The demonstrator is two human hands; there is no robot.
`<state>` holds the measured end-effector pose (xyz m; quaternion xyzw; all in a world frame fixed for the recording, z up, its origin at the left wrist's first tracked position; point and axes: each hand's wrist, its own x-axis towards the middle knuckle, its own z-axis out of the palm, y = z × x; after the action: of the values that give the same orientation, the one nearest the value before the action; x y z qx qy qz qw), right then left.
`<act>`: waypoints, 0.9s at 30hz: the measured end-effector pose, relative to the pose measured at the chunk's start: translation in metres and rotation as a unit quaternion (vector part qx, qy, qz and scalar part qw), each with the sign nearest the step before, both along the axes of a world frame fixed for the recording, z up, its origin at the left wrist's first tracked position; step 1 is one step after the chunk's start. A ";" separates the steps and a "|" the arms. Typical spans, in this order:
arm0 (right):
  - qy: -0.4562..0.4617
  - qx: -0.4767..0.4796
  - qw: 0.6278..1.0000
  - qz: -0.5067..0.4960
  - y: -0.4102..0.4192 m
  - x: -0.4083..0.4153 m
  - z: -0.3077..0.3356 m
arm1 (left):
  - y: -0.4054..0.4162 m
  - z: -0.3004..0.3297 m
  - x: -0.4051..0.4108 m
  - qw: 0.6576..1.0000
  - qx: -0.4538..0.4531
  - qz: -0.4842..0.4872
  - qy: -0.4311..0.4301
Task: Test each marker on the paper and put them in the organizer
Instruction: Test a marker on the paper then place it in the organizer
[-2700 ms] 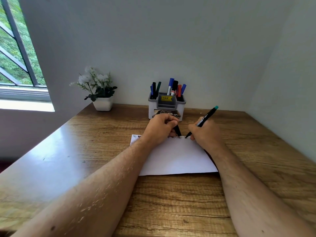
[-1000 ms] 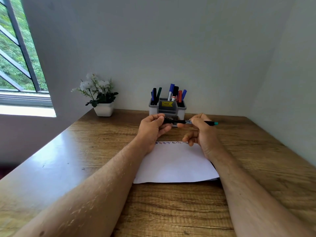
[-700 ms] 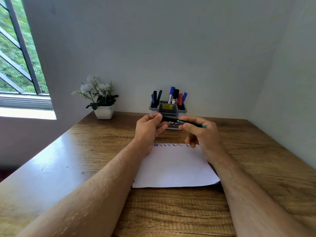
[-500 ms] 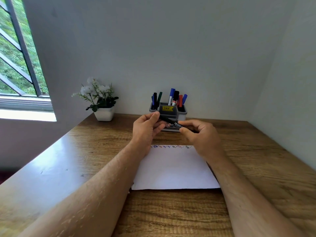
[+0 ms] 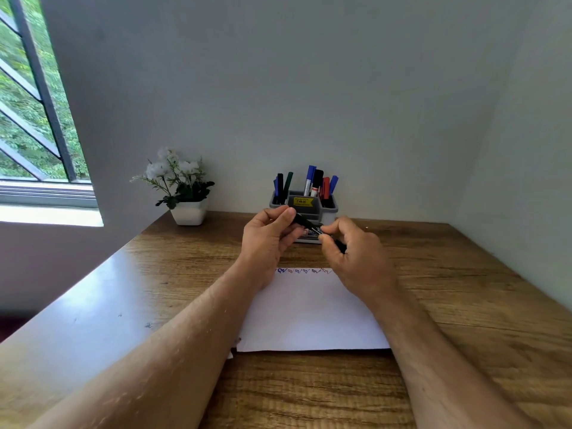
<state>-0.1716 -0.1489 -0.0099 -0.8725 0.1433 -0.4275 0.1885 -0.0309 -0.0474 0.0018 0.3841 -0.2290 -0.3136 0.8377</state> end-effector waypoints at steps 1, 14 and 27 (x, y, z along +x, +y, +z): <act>-0.002 0.002 1.000 0.003 0.001 0.000 0.000 | 0.000 0.000 0.000 1.000 -0.002 -0.004 0.001; 0.038 0.032 0.999 0.008 0.002 0.009 -0.008 | 0.001 0.000 0.004 0.996 0.026 -0.071 -0.050; 0.047 0.035 0.988 -0.142 -0.006 0.009 -0.007 | -0.004 0.025 0.008 0.889 0.099 0.208 -0.395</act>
<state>-0.1630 -0.1553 -0.0168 -0.8550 0.2898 -0.4033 0.1496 -0.0228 -0.0511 0.0266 0.5960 -0.4234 0.0247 0.6818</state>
